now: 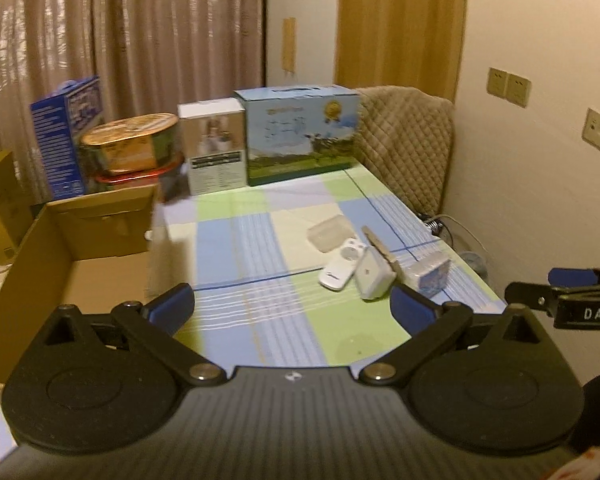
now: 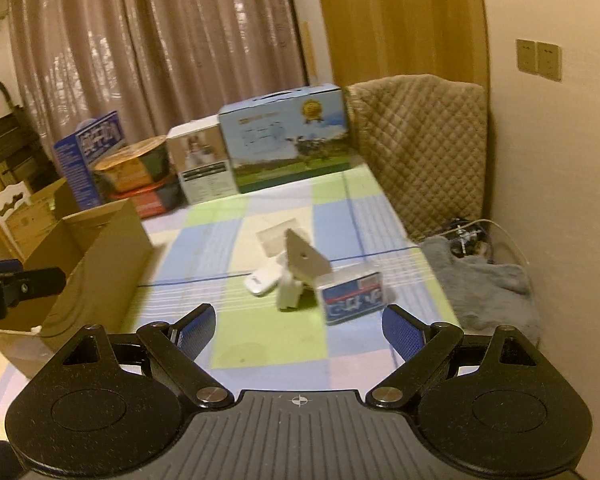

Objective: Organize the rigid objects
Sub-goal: 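Withdraw both open tools from the box toward the objects on the table, then grasp the white charger with the left tool while the right tool grasps the clear toothpick box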

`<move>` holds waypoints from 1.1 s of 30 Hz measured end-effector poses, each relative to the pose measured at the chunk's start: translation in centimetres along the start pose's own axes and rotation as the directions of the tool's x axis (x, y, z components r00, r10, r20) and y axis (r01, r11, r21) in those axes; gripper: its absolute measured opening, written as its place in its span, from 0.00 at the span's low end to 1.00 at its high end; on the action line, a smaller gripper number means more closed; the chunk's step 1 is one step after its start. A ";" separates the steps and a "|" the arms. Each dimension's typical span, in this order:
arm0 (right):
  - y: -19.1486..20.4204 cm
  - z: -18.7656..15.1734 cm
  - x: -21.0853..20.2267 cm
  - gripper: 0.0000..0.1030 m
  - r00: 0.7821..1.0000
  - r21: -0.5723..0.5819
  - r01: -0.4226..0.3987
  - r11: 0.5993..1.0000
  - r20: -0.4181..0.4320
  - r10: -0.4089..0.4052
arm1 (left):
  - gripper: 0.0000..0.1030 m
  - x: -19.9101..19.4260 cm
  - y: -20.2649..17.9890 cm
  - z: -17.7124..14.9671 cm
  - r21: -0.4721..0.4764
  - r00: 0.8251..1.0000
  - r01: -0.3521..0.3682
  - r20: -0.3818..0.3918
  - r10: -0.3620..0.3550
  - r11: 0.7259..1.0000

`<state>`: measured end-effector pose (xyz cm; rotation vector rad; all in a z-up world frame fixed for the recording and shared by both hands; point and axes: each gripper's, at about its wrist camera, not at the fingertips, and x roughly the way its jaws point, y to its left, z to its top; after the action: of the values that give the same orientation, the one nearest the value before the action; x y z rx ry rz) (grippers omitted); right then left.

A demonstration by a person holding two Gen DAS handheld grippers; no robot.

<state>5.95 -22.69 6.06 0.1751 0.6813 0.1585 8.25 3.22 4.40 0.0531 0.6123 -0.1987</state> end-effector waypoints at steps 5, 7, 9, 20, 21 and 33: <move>-1.6 0.0 0.8 0.85 1.000 0.016 0.011 1.000 -0.008 -0.010 | 0.99 2.0 -1.7 -0.1 0.021 0.999 0.030 -0.024 -0.030 0.999; -2.0 0.1 1.5 0.85 1.000 0.015 0.012 1.000 -0.016 -0.012 | 0.99 2.7 -2.1 -0.1 0.023 0.999 0.038 -0.030 -0.038 0.999; -2.4 0.2 2.2 0.85 1.000 0.009 0.013 1.000 -0.023 -0.012 | 0.99 3.6 -2.4 -0.3 0.027 0.998 0.042 -0.039 -0.041 0.999; -4.1 0.2 7.0 0.85 0.999 -0.053 0.000 0.999 -0.037 -0.002 | 0.99 8.6 -3.0 -1.3 0.036 0.995 0.052 -0.082 -0.049 0.998; -4.3 0.2 7.5 0.85 0.999 -0.057 -0.003 0.998 -0.038 0.001 | 0.99 9.0 -3.0 -1.4 0.034 0.995 0.052 -0.086 -0.048 0.998; -5.8 -0.2 15.1 0.85 0.994 -0.164 -0.016 0.986 -0.113 -0.002 | 0.99 14.5 -2.6 -2.5 0.041 0.991 0.058 -0.119 -0.053 0.997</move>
<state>17.88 -25.25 -4.59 0.0094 0.7766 0.2320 17.93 -1.49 -5.93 0.0911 0.7276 -0.2644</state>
